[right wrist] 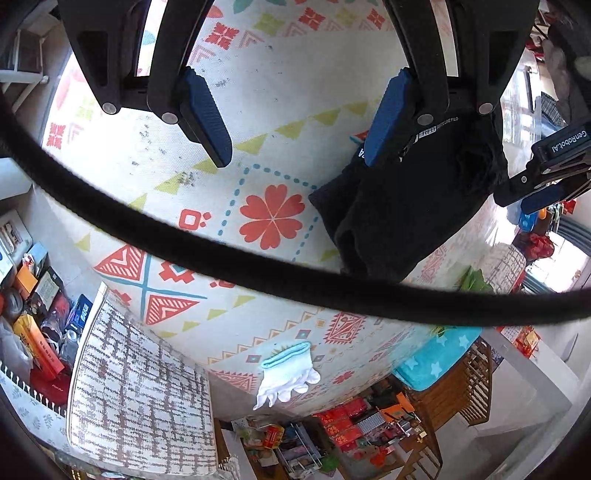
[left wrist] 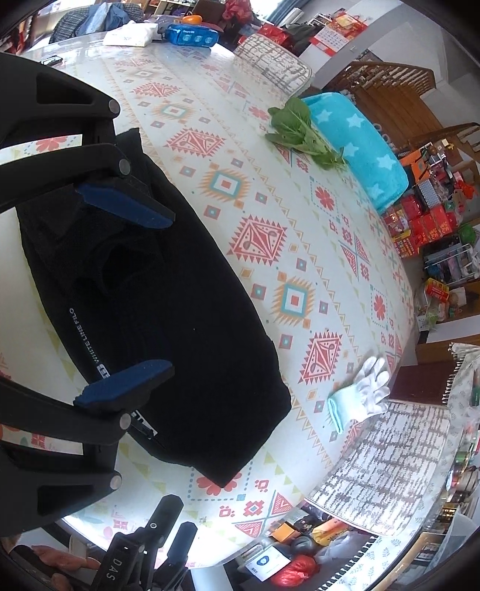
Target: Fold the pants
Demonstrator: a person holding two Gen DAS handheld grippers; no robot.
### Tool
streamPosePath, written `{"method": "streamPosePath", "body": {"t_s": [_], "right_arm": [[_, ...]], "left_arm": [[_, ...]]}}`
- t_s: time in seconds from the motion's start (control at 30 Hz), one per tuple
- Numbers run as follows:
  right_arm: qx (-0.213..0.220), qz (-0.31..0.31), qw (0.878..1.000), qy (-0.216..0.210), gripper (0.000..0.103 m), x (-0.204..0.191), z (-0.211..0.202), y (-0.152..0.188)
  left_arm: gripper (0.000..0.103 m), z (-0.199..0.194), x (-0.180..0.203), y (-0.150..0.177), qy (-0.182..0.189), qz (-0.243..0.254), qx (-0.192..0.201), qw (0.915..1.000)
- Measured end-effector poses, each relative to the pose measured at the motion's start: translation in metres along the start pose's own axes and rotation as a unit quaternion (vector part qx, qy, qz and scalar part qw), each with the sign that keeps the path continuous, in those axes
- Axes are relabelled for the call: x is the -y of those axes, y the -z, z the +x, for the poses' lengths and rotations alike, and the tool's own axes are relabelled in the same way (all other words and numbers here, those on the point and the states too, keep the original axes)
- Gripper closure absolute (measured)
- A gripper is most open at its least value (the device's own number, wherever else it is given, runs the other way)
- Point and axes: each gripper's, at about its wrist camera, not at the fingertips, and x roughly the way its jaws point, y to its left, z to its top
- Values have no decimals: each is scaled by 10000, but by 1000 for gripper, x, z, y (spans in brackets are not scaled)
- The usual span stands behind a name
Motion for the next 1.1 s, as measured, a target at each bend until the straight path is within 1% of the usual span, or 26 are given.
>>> {"method": "streamPosePath", "body": {"t_s": [0.03, 0.1, 0.2, 0.23, 0.3, 0.37, 0.43, 0.57, 0.7, 0.87, 0.93, 1.0, 1.1], "right_arm": [[-21, 19, 10000, -36, 24, 1, 1, 1], [-34, 61, 9999, -126, 24, 4, 2, 1], [-64, 66, 9996, -259, 24, 5, 5, 1], [-82, 58, 9995, -306, 24, 4, 6, 0], [-118, 80, 9990, -427, 24, 3, 9, -1], [-143, 159, 9978, -625, 24, 1, 14, -4], [-165, 217, 9967, -761, 24, 0, 19, -8], [-121, 415, 9920, -1189, 24, -1, 32, -13], [-179, 677, 9881, -1370, 24, 1, 46, -17], [-130, 595, 9873, -1467, 24, -11, 54, -22], [-66, 506, 9875, -1491, 20, -18, 56, -23], [7, 442, 9878, -1496, 14, -23, 58, -22], [134, 303, 9887, -1462, 13, -31, 60, -19]], "left_arm": [[30, 3, 1, -2, 51, 19, -24, 10000], [30, 9, 2, -10, 275, 62, -60, 9996], [30, 23, 4, -32, 874, 143, -118, 9960], [30, 28, 4, -38, 1024, 140, -157, 9945], [30, 42, 8, -55, 1434, 134, -240, 9893], [30, 57, 15, -72, 1756, 178, -264, 9839], [30, 68, 24, -84, 2011, 244, -327, 9787], [30, 96, 47, -104, 2451, 460, -533, 9669], [30, 120, 56, -113, 2424, 626, -672, 9658], [30, 138, 60, -118, 2650, 612, -926, 9578], [28, 142, 66, -117, 2594, 682, -979, 9584], [24, 146, 72, -116, 2544, 701, -1048, 9589], [21, 146, 81, -116, 2394, 770, -1088, 9617]]}}
